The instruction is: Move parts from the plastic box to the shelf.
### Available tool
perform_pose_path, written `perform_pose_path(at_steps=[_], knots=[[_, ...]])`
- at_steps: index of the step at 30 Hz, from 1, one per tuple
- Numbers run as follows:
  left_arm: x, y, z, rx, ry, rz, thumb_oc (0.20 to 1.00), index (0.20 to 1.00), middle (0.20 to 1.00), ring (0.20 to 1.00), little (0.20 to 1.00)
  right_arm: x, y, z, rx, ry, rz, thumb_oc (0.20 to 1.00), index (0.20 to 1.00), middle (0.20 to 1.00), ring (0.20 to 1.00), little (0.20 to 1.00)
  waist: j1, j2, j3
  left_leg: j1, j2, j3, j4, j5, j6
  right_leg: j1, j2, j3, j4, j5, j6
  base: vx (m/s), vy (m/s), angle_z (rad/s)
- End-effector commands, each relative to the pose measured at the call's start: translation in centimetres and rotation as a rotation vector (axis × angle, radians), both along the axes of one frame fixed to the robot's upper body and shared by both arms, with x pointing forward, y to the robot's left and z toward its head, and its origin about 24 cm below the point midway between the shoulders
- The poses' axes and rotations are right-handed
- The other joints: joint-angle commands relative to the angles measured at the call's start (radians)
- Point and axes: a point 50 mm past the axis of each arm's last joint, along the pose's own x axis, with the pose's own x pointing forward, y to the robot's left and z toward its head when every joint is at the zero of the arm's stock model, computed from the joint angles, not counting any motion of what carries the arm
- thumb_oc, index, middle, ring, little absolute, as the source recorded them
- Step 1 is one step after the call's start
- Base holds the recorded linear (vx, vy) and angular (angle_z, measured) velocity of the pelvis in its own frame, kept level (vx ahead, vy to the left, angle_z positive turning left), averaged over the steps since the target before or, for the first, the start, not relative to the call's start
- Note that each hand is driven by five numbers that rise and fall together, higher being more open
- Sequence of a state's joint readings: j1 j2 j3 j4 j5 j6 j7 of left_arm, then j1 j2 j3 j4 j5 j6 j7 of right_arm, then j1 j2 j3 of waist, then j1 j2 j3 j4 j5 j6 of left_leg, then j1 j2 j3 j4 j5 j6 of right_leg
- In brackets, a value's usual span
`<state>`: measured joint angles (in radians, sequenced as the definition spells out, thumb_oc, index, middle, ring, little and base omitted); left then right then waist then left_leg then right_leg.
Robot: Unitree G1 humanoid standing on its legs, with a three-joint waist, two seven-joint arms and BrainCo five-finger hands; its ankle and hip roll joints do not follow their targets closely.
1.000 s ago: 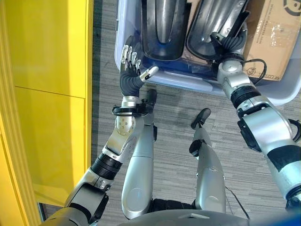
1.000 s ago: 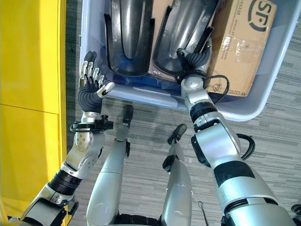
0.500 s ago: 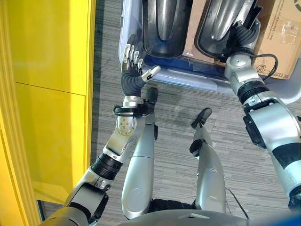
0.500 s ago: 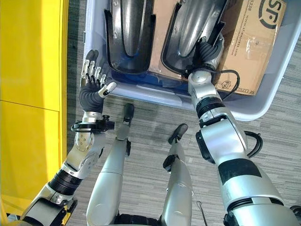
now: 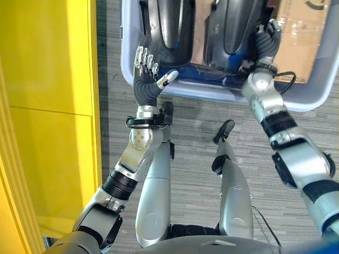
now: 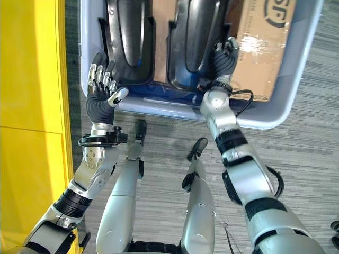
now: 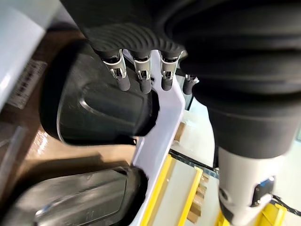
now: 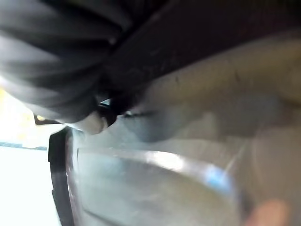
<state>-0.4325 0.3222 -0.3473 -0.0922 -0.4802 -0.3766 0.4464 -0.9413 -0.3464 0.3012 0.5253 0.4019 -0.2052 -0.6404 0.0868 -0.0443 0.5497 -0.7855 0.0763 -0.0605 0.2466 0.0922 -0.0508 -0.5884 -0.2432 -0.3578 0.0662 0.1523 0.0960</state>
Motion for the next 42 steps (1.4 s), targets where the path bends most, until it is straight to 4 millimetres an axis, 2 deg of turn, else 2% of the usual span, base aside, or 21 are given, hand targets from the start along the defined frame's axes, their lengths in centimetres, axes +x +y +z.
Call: perform_pose_path(at_steps=[1, 5, 7, 13, 16, 18, 21, 22, 25, 33, 38, 41, 42], knots=[[-1.8, 0.6, 0.3, 0.019, -0.069, 0.022, 1.0, 1.0, 1.0, 1.0, 1.0, -1.4, 0.6, 3.0, 0.003, -0.209, 0.014, 0.2, 0.2, 0.2, 0.2, 0.2, 0.012, -0.031, -0.03, 0.122, 0.046, 0.025, -0.075, -0.068, -0.028, 0.066, -0.08, 0.08, 0.058, -0.027, 0.084, -0.02, -0.02, -0.12], [-1.9, 1.1, -0.2, 0.034, -0.053, 0.04, 1.0, 1.0, 1.0, 1.0, 1.0, -2.7, 0.4, 2.5, 0.021, -0.253, 0.035, 0.2, 0.2, 0.2, 0.2, 0.2, 0.008, -0.039, -0.03, 0.162, 0.05, 0.025, -0.093, -0.06, -0.03, 0.11, -0.08, 0.075, 0.037, -0.02, 0.086, -0.01, -0.033, -0.15], [-1.9, 1.8, -0.6, 0.042, -0.036, 0.065, 1.0, 1.0, 1.0, 1.0, 1.0, -3.9, 0.2, 1.8, 0.046, -0.282, 0.066, 0.2, 0.2, 0.2, 0.2, 0.2, 0.004, -0.044, -0.03, 0.208, 0.053, 0.027, -0.105, -0.055, -0.033, 0.154, -0.079, 0.073, 0.032, -0.022, 0.086, -0.01, -0.042, -0.05], [-2.0, 2.7, -1.4, 0.072, -0.006, 0.086, 1.0, 1.0, 1.0, 1.0, 1.0, -5.7, -0.2, 0.3, 0.071, -0.3, 0.126, 0.2, 0.2, 0.2, 0.2, 0.2, 0.0, -0.05, -0.03, 0.3, 0.058, 0.03, -0.118, -0.054, -0.036, 0.237, -0.078, 0.073, 0.031, -0.034, 0.083, 0.0, -0.013, 0.0], [-2.2, 3.3, -1.8, 0.089, 0.01, 0.092, 1.0, 1.0, 1.0, 1.0, 1.0, -6.5, -0.6, -0.6, 0.082, -0.297, 0.147, 0.2, 0.2, 0.2, 0.2, 0.2, -0.005, -0.051, -0.05, 0.345, 0.062, 0.035, -0.13, -0.053, -0.038, 0.271, -0.079, 0.075, 0.032, -0.039, 0.083, 0.01, -0.013, 0.02], [-2.4, 3.7, -2.2, 0.098, 0.022, 0.098, 1.0, 1.0, 1.0, 1.0, 1.0, -6.9, -0.7, -1.4, 0.111, -0.283, 0.172, 0.2, 0.2, 0.2, 0.2, 0.2, -0.011, -0.05, -0.066, 0.368, 0.066, 0.038, -0.135, -0.053, -0.038, 0.289, -0.079, 0.077, 0.033, -0.043, 0.083, 0.0, 0.0, 0.0], [-2.4, 3.7, -2.2, 0.098, 0.022, 0.098, 1.0, 1.0, 1.0, 1.0, 1.0, -6.9, -0.7, -1.4, 0.111, -0.283, 0.172, 0.2, 0.2, 0.2, 0.2, 0.2, -0.011, -0.05, -0.066, 0.368, 0.066, 0.038, -0.135, -0.053, -0.038, 0.289, -0.079, 0.077, 0.033, -0.043, 0.083, 0.02, -0.004, -0.01], [-2.5, 4.7, -3.3, 0.105, 0.07, 0.114, 1.0, 1.0, 1.0, 1.0, 1.0, -7.6, -1.2, -3.0, 0.125, -0.244, 0.194, 0.2, 0.2, 0.2, 0.2, 0.2, -0.022, -0.045, -0.111, 0.414, 0.074, 0.044, -0.147, -0.054, -0.039, 0.319, -0.079, 0.082, 0.037, -0.053, 0.083, 0.06, -0.011, -0.02], [-3.1, 5.5, -4.6, 0.111, 0.122, 0.108, 1.0, 1.0, 1.0, 1.0, 1.0, -8.7, -1.5, -5.2, 0.14, -0.182, 0.231, 0.2, 0.2, 0.2, 0.2, 0.2, -0.038, -0.037, -0.158, 0.469, 0.078, 0.051, -0.173, -0.046, -0.039, 0.355, -0.083, 0.082, 0.035, -0.062, 0.083, 0.06, -0.017, -0.04], [-4.3, 7.6, -7.1, 0.128, 0.234, 0.12, 1.0, 1.0, 1.0, 1.0, 1.0, -11.0, -2.7, -8.7, 0.149, -0.065, 0.318, 0.2, 0.2, 0.2, 0.2, 0.2, -0.067, -0.013, -0.255, 0.583, 0.101, 0.062, -0.205, -0.046, -0.048, 0.435, -0.077, 0.08, 0.076, -0.119, 0.081, 0.05, -0.034, -0.03], [-5.4, 8.9, -9.4, 0.094, 0.339, 0.135, 1.0, 1.0, 1.0, 1.0, 1.0, -12.6, -2.0, -10.5, 0.202, 0.006, 0.457, 0.2, 0.2, 0.2, 0.2, 0.2, -0.075, 0.003, -0.32, 0.663, 0.135, 0.066, -0.216, -0.045, -0.06, 0.497, -0.054, 0.07, 0.124, -0.173, 0.068, 0.06, -0.083, 0.0], [-6.3, 9.6, -10.3, 0.086, 0.383, 0.148, 1.0, 1.0, 1.0, 1.0, 1.0, -12.7, -1.7, -11.5, 0.194, 0.067, 0.51, 0.2, 0.2, 0.2, 0.2, 0.2, -0.07, 0.014, -0.364, 0.717, 0.173, 0.068, -0.222, -0.034, -0.073, 0.537, -0.021, 0.058, 0.166, -0.225, 0.053, 0.05, -0.124, -0.03], [-6.3, 9.6, -10.3, 0.086, 0.384, 0.149, 1.0, 1.0, 1.0, 1.0, 1.0, -12.7, -1.7, -11.5, 0.195, 0.068, 0.511, 0.2, 0.2, 0.2, 0.2, 0.2, -0.07, 0.014, -0.363, 0.719, 0.174, 0.068, -0.223, -0.033, -0.074, 0.538, -0.021, 0.058, 0.167, -0.226, 0.053, 0.03, -0.134, -0.02]])
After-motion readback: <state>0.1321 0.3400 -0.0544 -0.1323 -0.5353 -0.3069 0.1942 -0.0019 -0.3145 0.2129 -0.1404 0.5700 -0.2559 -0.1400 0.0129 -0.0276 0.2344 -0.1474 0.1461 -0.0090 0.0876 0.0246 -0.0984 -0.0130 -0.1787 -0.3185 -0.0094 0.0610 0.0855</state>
